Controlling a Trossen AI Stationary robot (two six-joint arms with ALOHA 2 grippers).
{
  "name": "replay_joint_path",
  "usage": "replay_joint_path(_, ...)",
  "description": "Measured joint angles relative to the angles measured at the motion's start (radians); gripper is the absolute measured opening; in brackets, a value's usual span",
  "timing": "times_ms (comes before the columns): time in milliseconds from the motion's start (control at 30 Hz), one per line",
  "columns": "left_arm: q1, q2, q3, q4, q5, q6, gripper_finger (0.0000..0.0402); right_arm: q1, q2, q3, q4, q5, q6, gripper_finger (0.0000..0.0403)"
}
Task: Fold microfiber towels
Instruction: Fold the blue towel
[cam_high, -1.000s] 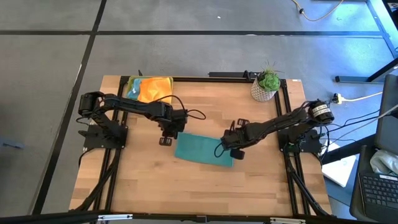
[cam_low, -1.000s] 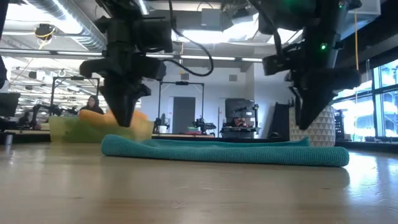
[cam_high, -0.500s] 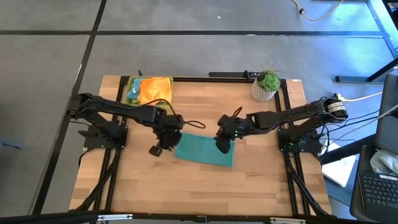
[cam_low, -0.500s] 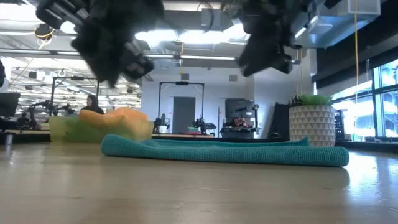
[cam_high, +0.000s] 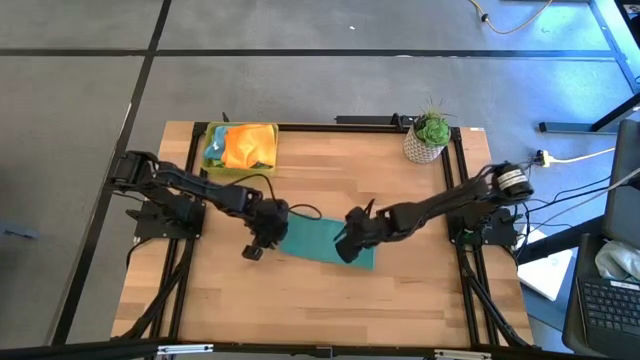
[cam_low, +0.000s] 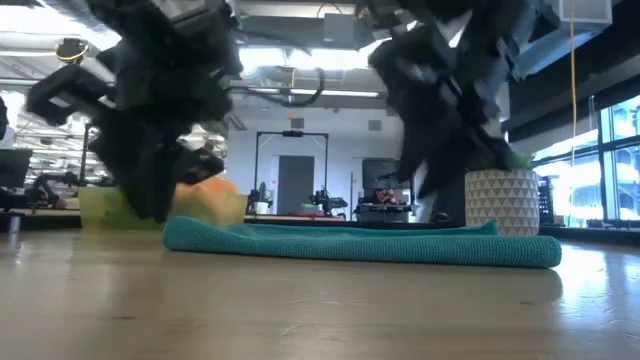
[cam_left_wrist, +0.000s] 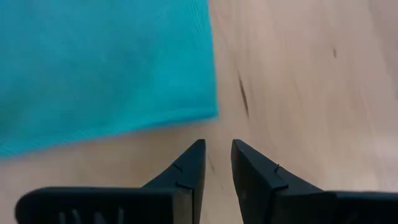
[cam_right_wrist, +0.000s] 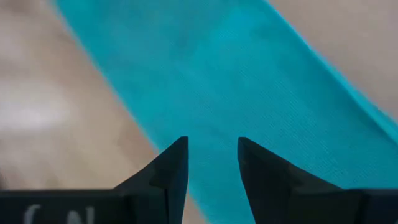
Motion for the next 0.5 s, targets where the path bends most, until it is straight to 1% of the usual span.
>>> replay_joint_path(67, -0.014, 0.000, -0.031, 0.031, 0.001, -0.030, 0.0070, 0.009, 0.032, 0.000, -0.029, -0.004, 0.026, 0.0140)
replay_joint_path(167, -0.042, 0.000, -0.065, 0.053, 0.001, -0.100, 0.0070, 0.009, 0.070, 0.000, -0.045, -0.042, 0.022, 0.0140)
replay_joint_path(333, -0.088, -0.001, -0.059, 0.063, -0.008, -0.242, 0.0070, -0.016, 0.112, 0.000, -0.093, -0.051, -0.025, 0.0140)
replay_joint_path(400, -0.093, -0.029, -0.043, 0.058, -0.051, -0.298, 0.0069, -0.020, 0.120, 0.003, -0.100, -0.050, -0.037, 0.0140)
replay_joint_path(500, -0.092, -0.093, -0.006, 0.058, -0.131, -0.352, 0.0067, -0.027, 0.124, 0.004, -0.105, -0.050, -0.102, 0.0140)
